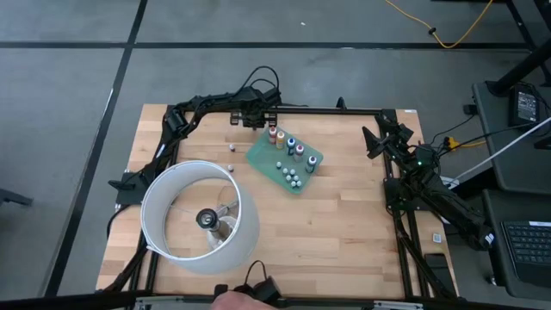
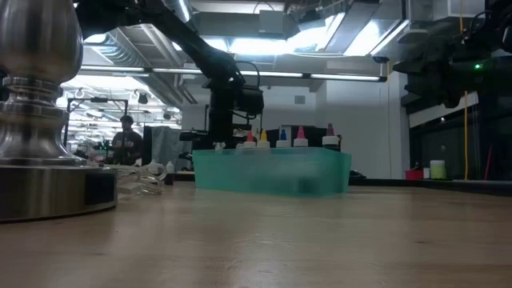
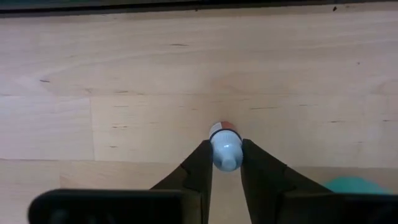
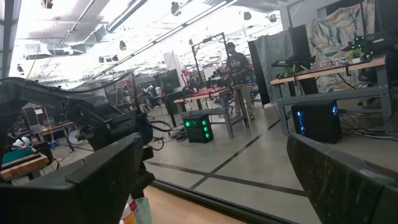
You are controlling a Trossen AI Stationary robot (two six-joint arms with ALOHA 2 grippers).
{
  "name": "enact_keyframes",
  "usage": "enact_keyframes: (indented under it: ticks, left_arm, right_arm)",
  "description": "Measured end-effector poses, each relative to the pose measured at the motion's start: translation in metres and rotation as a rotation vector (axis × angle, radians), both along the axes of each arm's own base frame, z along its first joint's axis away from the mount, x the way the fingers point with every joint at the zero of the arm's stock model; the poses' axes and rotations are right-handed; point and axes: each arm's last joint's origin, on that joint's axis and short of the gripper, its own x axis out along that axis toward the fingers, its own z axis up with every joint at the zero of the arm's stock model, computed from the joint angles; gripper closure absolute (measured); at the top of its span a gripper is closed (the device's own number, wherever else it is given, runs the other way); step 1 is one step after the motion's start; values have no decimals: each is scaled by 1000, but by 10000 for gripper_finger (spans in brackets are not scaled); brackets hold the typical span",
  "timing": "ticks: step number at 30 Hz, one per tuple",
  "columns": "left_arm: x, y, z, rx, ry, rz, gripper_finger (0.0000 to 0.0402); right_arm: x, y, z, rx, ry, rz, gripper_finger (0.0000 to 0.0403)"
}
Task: Pick & Place food coloring
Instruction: Put the small red food coloring bottle into the green bin
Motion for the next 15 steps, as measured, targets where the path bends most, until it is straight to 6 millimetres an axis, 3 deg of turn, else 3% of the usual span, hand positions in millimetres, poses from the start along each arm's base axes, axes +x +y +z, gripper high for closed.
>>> enact_keyframes:
  ticks: [9, 15]
  left_arm:
    - [12, 9, 36, 116, -53, -57, 339]
    - [28, 9, 73, 237, -107, -123, 339]
  right_arm:
    - [0, 0, 0, 0, 0, 0, 4]
    - [0, 0, 0, 0, 0, 0, 4]
